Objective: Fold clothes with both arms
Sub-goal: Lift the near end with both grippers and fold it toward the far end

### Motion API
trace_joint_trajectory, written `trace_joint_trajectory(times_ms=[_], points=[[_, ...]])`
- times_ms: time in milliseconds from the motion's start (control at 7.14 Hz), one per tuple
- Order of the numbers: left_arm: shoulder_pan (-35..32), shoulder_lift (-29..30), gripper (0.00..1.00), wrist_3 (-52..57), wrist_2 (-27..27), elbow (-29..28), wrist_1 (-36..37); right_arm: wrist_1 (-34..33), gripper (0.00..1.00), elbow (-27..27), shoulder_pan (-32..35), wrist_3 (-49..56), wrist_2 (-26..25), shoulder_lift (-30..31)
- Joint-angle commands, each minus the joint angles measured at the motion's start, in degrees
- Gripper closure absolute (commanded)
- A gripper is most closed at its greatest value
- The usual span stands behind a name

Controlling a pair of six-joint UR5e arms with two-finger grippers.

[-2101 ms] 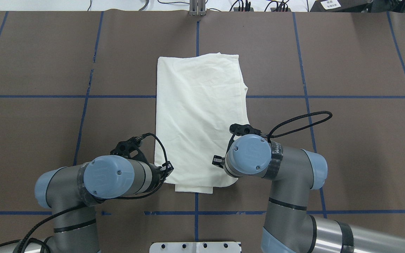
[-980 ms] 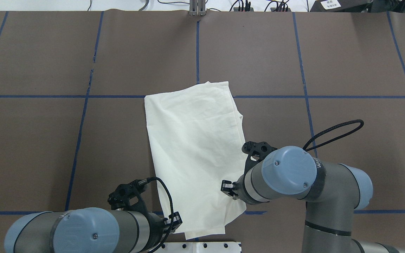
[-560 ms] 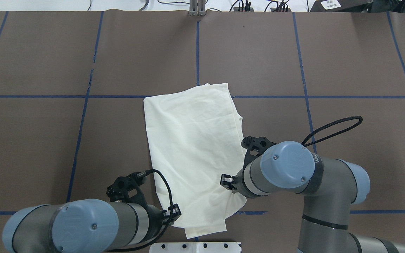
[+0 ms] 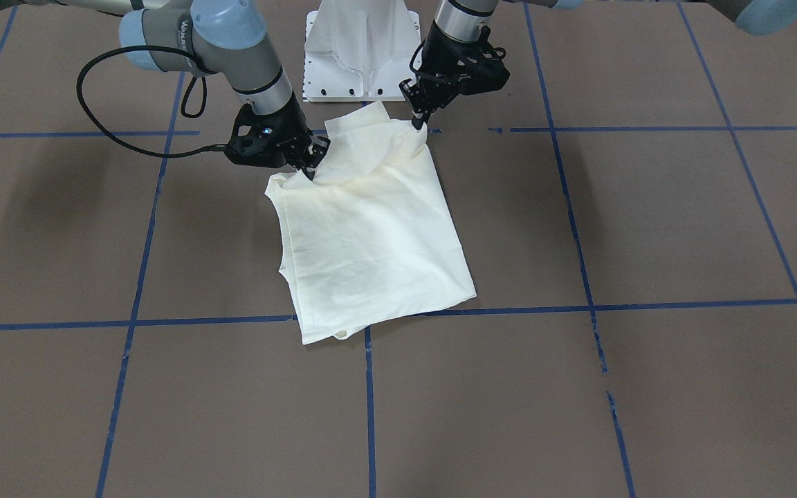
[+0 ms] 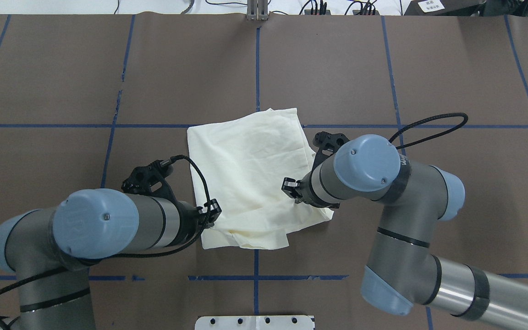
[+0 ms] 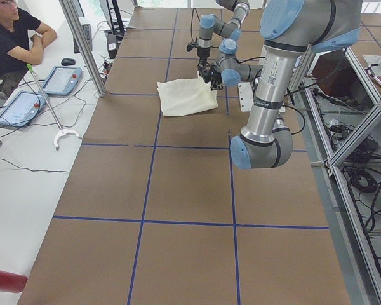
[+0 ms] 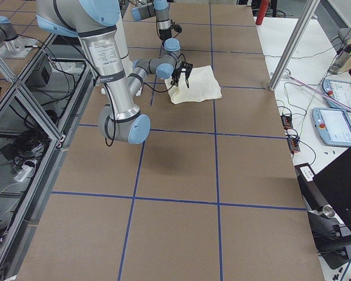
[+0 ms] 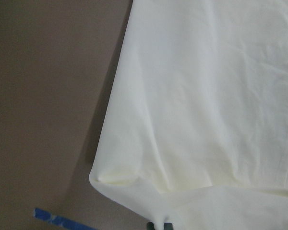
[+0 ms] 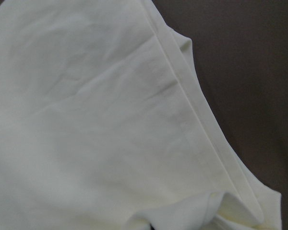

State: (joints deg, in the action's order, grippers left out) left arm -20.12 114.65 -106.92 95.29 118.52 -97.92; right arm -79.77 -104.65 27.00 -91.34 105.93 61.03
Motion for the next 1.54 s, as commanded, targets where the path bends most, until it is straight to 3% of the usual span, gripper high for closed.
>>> trace_joint_trajectory(times_ms=[0, 140, 420, 980, 1400], points=[[-5.35, 2.49, 1.0, 3.28, 1.56, -4.77, -0.52, 0.31, 1.0, 7.33, 5.06, 0.11, 1.55, -6.68], [-7.02, 3.64, 1.0, 3.91, 1.65, -6.79, -0.52, 0.32, 1.0, 10.93, 7.43, 0.11, 2.87, -9.76], [-10.01, 4.17, 1.0, 4.88, 1.65, -8.99, -1.65, 6.78, 1.0, 18.83, 8.77, 0.2, 3.06, -11.8], [-13.62, 7.43, 1.0, 6.55, 1.74, -17.25, -7.1, 8.22, 1.0, 27.54, 10.44, 0.28, 3.23, -18.47], [-15.56, 8.04, 1.0, 8.75, 1.65, -22.0, -9.56, 9.54, 1.0, 31.7, 11.14, 0.37, 3.23, -19.28]])
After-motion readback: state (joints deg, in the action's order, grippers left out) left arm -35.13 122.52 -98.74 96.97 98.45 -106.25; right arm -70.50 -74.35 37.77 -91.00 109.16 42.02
